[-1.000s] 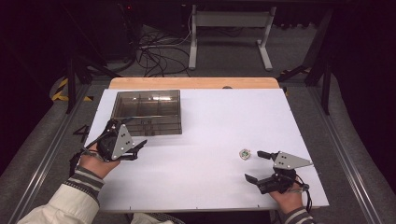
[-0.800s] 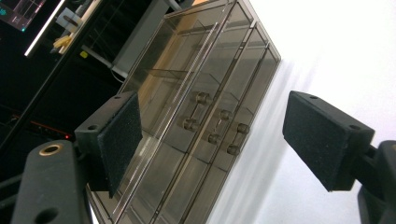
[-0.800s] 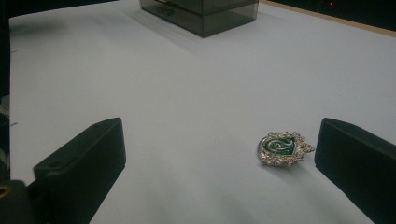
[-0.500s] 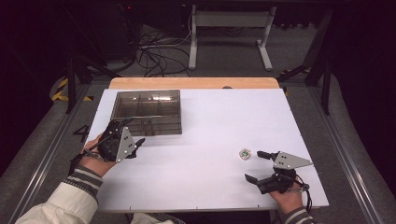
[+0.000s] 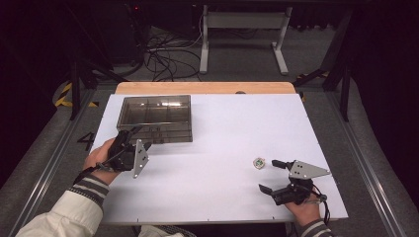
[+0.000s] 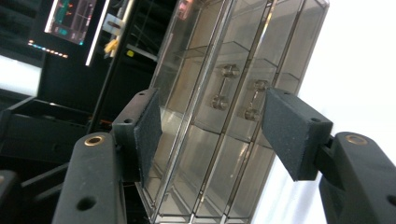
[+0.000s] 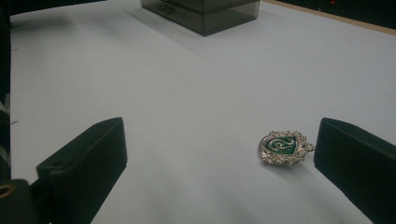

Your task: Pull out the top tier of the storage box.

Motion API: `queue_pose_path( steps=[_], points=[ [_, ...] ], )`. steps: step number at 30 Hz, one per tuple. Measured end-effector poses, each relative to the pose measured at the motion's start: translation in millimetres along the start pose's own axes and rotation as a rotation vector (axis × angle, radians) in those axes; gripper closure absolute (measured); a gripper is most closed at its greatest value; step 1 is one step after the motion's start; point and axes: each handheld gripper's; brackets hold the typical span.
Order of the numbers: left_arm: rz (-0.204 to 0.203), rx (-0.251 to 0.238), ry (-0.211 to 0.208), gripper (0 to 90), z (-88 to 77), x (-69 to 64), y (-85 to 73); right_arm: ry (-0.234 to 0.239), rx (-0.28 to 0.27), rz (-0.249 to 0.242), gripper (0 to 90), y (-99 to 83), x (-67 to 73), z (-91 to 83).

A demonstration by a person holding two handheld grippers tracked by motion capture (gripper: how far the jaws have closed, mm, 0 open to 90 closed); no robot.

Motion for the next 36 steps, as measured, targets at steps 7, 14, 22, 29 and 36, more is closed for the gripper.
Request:
queue_pose_path(
  steps=[7,14,22,29,36],
  points=[
    [0.011,-0.001,0.02,41.0,2.5,-4.9,2.6,0.001,0.002,0.001,3.6,0.0,0.1,0.3],
    [0.035,0.023,0.057,43.7,4.3,-8.5,3.6,0.002,0.007,-0.009,3.6,0.1,0.3,0.5],
    [0.081,0.047,0.105,45.2,7.6,-12.5,4.0,0.002,0.007,-0.009,3.7,0.2,0.6,0.6],
    [0.135,0.063,0.136,42.2,16.9,-16.0,7.0,0.001,0.008,-0.011,3.8,0.2,0.8,0.8],
    [0.165,0.103,0.161,40.6,26.2,-19.2,6.6,0.0,0.009,-0.01,4.0,0.1,0.7,0.9]
  ],
)
Point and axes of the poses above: each handheld gripper's, and its own axes: z roughly forward along the jaws, y roughly out of its top, x roughly to its left, and after that the axes turned 5 degrees about -y, right-handed
